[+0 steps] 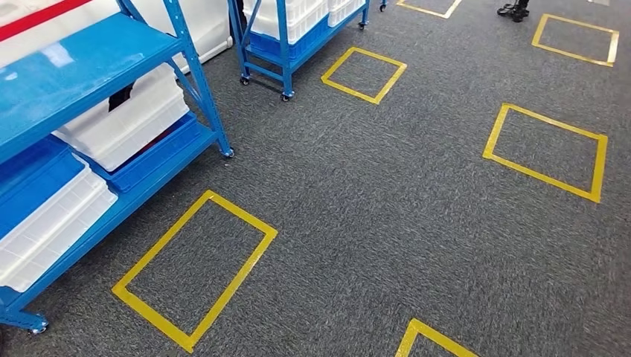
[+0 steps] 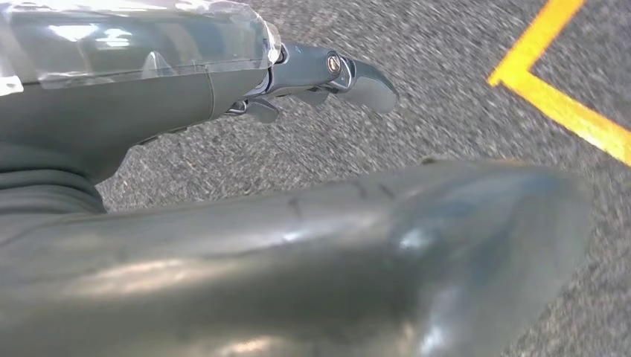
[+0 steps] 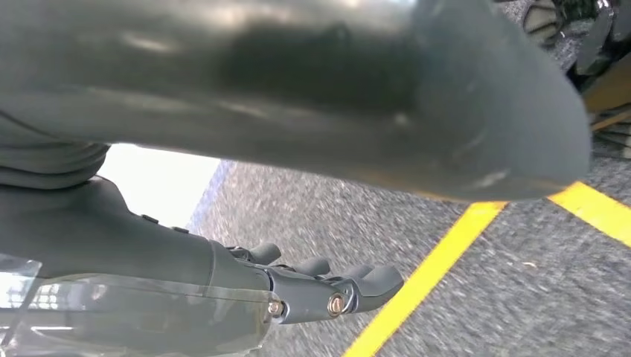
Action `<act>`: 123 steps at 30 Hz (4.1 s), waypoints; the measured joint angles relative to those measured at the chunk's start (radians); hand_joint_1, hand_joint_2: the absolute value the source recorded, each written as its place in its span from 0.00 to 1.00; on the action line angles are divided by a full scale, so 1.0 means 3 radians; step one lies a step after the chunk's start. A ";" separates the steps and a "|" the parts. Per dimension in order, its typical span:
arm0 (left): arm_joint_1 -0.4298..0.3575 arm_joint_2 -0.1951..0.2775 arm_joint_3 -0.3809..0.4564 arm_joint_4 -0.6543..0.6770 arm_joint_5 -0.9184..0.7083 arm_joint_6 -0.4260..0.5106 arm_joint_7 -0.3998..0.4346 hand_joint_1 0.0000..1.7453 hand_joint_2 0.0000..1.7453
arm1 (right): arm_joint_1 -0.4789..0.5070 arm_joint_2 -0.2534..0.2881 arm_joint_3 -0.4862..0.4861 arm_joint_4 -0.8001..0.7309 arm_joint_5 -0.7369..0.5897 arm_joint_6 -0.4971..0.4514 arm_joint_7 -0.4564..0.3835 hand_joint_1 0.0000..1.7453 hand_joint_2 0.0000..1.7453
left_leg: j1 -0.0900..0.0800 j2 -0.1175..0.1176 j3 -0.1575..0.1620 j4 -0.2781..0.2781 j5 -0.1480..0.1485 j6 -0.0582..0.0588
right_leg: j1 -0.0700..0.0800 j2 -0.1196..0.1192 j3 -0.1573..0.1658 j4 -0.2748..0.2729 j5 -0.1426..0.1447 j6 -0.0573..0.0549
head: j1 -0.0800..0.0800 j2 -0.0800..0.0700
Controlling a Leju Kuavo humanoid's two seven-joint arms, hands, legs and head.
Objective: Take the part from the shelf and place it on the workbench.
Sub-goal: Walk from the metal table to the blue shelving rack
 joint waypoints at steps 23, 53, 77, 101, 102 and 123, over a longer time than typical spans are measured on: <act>0.0012 -0.0016 0.0013 0.0014 -0.0015 0.0021 -0.0005 0.00 0.00 | -0.0019 -0.0031 0.0003 0.0011 0.0028 -0.0049 0.0114 0.00 0.00 | 0.0005 -0.0336 0.0678 -0.0904 0.0186 0.0102 | 0.0073 0.0302 -0.0350 0.0270 0.0193 -0.0013 | 0.0009 0.0000; -0.0008 0.0002 0.0017 0.0015 -0.0071 0.0038 0.0020 0.00 0.00 | -0.0042 -0.0012 0.0005 0.0021 0.0077 -0.0028 0.0137 0.00 0.00 | -0.0015 -0.0312 0.0441 -0.0890 0.0434 0.0101 | -0.0005 0.0343 -0.0068 0.0153 -0.0032 0.0064 | 0.0007 0.0001; 0.0019 0.0000 0.0022 0.0015 -0.0072 0.0049 0.0048 0.00 0.00 | -0.0042 0.0003 -0.0084 0.0024 0.0003 -0.0120 0.0232 0.00 0.00 | -0.0016 0.0039 0.0553 -0.0941 0.0382 0.0171 | -0.0033 0.0080 -0.0502 0.1083 -0.0438 0.0179 | 0.0007 0.0000; 0.0064 0.0001 0.0033 0.0016 -0.0081 0.0014 0.0034 0.00 0.00 | -0.0012 0.0022 -0.0091 0.0040 -0.0010 -0.0080 0.0180 0.00 0.00 | -0.0087 0.0046 0.0380 -0.0865 0.0443 0.0179 | 0.0002 0.0061 0.0252 0.0268 -0.0281 0.0088 | 0.0005 0.0000; 0.0065 0.0002 0.0033 0.0016 -0.0082 0.0011 0.0033 0.00 0.00 | -0.0016 0.0023 -0.0091 0.0040 -0.0010 -0.0080 0.0174 0.00 0.00 | -0.0077 0.0041 0.0439 -0.0899 0.0430 0.0195 | -0.0002 0.0066 0.0185 0.0396 -0.0258 0.0102 | 0.0005 0.0001; 0.0035 0.0002 0.0036 0.0019 -0.0133 0.0009 0.0069 0.00 0.00 | -0.0014 0.0012 -0.0082 0.0048 0.0110 -0.0071 0.0129 0.00 0.00 | -0.0008 0.0021 0.0241 -0.0004 -0.0348 -0.0003 | -0.0016 0.0043 -0.0050 0.0198 -0.0058 -0.0021 | -0.0003 0.0001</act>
